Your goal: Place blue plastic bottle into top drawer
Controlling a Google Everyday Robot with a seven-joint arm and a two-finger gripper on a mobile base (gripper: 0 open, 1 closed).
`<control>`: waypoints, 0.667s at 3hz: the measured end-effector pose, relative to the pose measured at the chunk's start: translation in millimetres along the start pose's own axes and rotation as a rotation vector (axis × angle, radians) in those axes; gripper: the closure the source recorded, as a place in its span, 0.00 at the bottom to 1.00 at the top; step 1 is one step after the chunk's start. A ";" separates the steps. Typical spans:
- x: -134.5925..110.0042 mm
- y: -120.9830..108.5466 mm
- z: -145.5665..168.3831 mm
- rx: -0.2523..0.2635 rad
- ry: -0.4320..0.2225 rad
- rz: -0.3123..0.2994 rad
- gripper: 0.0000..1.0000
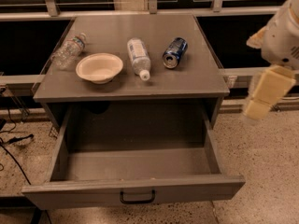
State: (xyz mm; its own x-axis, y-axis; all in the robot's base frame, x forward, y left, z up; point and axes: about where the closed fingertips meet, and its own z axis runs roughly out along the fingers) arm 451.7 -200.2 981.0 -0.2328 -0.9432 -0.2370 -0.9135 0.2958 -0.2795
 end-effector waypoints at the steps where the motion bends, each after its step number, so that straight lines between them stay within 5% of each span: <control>1: -18.2 -7.8 6.1 0.032 -0.028 0.043 0.00; 2: -35.6 -17.4 24.9 0.059 -0.041 0.117 0.00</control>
Offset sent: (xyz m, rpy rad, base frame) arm 0.0587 0.0497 -0.0273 0.1120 -0.0613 -0.2298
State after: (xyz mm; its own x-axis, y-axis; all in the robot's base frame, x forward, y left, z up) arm 484.2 -168.0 971.2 -0.3217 -0.8951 -0.3087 -0.8594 0.4129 -0.3017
